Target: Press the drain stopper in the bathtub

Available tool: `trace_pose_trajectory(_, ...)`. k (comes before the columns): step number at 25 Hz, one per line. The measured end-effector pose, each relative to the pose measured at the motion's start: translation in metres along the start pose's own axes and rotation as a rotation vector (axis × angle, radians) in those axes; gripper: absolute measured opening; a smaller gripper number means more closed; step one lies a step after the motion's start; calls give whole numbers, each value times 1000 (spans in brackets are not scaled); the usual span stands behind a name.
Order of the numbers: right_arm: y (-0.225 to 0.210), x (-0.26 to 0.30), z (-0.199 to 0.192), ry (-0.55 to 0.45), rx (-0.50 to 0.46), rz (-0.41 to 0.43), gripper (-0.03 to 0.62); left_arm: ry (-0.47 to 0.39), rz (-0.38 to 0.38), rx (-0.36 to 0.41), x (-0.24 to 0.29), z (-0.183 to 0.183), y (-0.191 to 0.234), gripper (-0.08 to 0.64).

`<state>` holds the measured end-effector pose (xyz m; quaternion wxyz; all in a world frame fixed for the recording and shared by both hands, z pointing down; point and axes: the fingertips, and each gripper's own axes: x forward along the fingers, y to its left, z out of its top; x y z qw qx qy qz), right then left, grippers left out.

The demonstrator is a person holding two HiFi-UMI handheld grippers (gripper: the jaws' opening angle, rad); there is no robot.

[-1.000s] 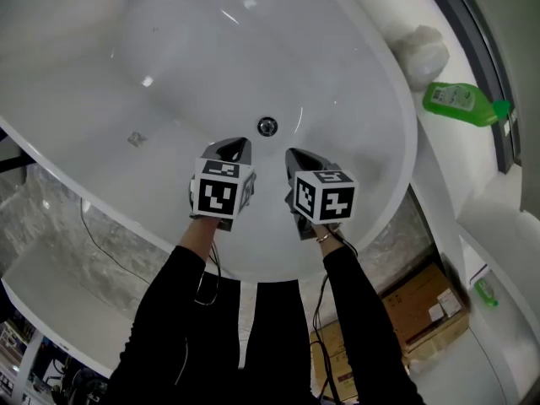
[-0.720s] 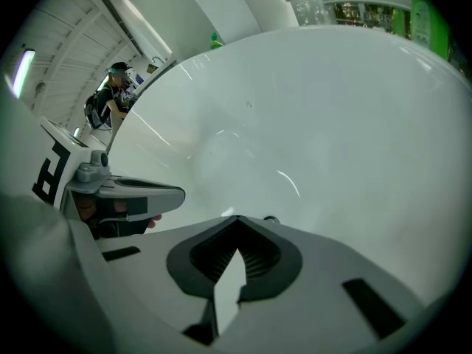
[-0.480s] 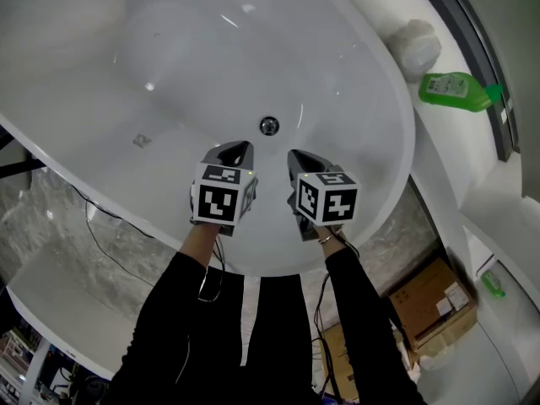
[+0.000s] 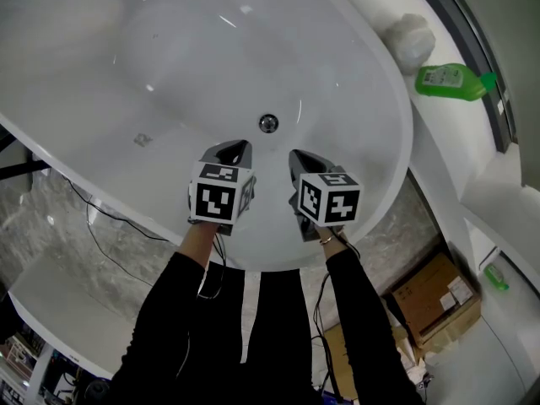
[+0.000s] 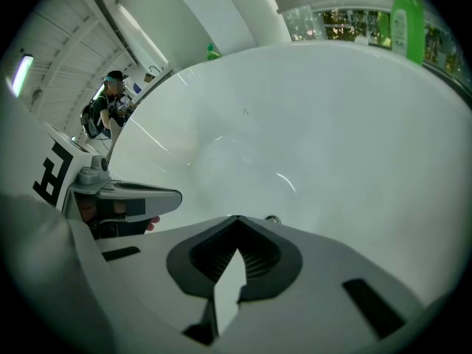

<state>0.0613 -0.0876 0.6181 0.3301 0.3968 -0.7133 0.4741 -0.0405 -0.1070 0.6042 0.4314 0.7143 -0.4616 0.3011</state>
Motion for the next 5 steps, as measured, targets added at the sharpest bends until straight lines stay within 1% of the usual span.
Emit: trace_pose_trajectory(5,1,-2,-2,-9,8,2,2,5,-4,9,1,-1,-3,5)
